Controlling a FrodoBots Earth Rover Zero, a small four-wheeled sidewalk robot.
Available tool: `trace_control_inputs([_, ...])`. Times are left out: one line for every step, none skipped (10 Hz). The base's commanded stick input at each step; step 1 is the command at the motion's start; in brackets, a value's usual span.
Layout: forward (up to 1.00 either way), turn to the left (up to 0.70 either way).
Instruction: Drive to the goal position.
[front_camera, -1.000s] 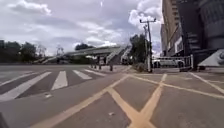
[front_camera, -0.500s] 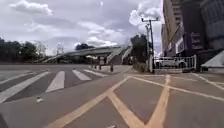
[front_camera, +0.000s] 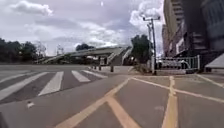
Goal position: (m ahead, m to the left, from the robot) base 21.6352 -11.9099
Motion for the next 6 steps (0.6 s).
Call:
trace_control_inputs([0.45,0.0])
trace_control_inputs([0.45,0.0])
trace_control_inputs([0.45,0.0])
trace_control_inputs([0.45,0.0])
trace_control_inputs([0.45,0.0])
trace_control_inputs([0.45,0.0])
